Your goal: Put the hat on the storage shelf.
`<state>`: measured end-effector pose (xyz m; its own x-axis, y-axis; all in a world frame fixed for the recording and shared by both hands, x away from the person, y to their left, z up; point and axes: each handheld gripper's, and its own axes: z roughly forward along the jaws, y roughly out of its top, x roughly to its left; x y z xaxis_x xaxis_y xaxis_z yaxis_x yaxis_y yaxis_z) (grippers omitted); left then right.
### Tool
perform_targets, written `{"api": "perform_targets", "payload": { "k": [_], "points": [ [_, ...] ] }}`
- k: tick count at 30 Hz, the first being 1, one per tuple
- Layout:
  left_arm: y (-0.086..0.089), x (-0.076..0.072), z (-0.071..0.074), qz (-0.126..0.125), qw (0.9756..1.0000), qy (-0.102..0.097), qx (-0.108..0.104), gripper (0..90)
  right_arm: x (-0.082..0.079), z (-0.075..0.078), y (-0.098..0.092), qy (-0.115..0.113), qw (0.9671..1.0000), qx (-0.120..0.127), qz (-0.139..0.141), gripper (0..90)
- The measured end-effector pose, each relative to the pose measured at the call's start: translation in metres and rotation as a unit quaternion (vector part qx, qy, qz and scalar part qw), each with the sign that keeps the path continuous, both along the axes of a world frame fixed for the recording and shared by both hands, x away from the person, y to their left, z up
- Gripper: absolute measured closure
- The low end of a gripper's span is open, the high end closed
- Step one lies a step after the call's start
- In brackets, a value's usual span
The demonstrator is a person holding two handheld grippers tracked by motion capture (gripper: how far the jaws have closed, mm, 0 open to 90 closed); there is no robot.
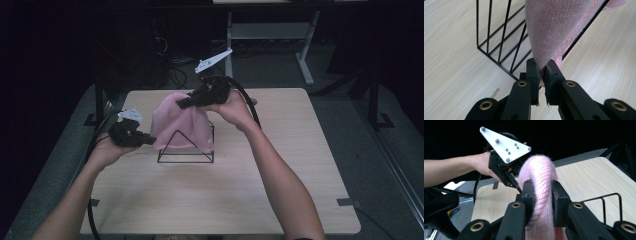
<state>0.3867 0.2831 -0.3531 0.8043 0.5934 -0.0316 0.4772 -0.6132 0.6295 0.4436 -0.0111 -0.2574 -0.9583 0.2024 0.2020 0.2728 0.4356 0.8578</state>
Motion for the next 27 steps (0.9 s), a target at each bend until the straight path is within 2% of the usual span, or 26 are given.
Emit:
{"api": "perform_targets", "payload": {
  "k": [3,11,15,19,21,27],
  "points": [
    [-0.001,0.001,-0.003,-0.003,1.0,0.002,0.009,83.1,0.0,-0.004,0.0,0.003,1.0,-0.001,0.001,75.4],
    [0.003,0.002,-0.017,0.004,0.9998,0.018,0.009,83.2,0.0,-0.015,0.005,0.013,0.9998,-0.011,0.006,75.2],
    [0.003,0.001,-0.02,0.005,0.9996,0.018,0.023,83.2,-0.001,-0.021,0.006,0.019,0.9997,-0.013,0.007,74.8],
    [0.003,0.002,-0.023,0.004,0.9994,0.021,0.025,83.2,-0.003,-0.024,0.006,0.025,0.9996,-0.011,0.006,73.9],
    [0.003,0.002,-0.026,0.003,0.9993,0.025,0.029,83.2,-0.004,-0.026,0.006,0.021,0.9996,-0.015,0.01,73.5],
    [-0.001,0.002,-0.035,0.002,0.9985,0.031,0.045,83.3,-0.005,-0.036,0.005,0.029,0.9993,-0.023,0.01,72.8]
  ]
}}
